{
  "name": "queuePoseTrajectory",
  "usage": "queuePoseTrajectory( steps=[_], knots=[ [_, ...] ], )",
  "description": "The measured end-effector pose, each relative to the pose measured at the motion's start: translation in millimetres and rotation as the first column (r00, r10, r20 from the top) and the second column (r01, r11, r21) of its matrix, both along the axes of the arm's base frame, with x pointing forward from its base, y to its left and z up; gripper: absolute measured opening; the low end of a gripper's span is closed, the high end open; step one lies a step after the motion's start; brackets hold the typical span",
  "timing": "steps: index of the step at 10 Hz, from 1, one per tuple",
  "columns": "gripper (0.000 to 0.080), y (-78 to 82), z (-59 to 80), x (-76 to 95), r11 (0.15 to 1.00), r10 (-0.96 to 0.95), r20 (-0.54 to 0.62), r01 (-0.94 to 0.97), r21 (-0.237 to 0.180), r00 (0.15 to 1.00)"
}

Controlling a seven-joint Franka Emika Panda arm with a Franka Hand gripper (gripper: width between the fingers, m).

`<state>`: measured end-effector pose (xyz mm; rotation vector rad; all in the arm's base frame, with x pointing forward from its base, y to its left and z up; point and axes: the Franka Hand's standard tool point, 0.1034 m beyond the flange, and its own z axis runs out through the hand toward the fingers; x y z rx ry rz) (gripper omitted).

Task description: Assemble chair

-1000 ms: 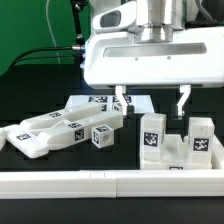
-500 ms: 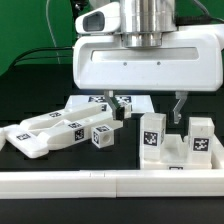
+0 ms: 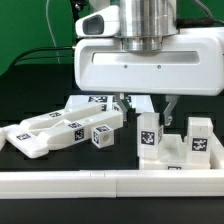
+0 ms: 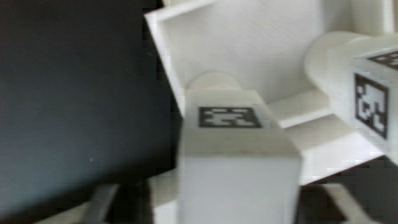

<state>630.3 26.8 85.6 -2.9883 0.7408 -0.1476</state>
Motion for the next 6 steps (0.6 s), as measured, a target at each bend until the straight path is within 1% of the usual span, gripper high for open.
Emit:
queuePoseTrajectory(
  steps=[1,3,5,6],
  knots=[
    [0.0281,0.3,-0.1,0.0,0.997,-0.077,-0.003,0.077,0.008,0.997],
    [0.0281,1.6,-0.3,-0.4,0.968,-0.250,-0.018,0.251,0.027,0.968],
    [0.0281,7.0,1.0,2.7,0.845,-0.528,-0.064,0.531,0.062,0.847],
    [0.0281,11.7,-0.5,1.9,0.721,-0.682,-0.093,0.688,0.083,0.726]
  ],
)
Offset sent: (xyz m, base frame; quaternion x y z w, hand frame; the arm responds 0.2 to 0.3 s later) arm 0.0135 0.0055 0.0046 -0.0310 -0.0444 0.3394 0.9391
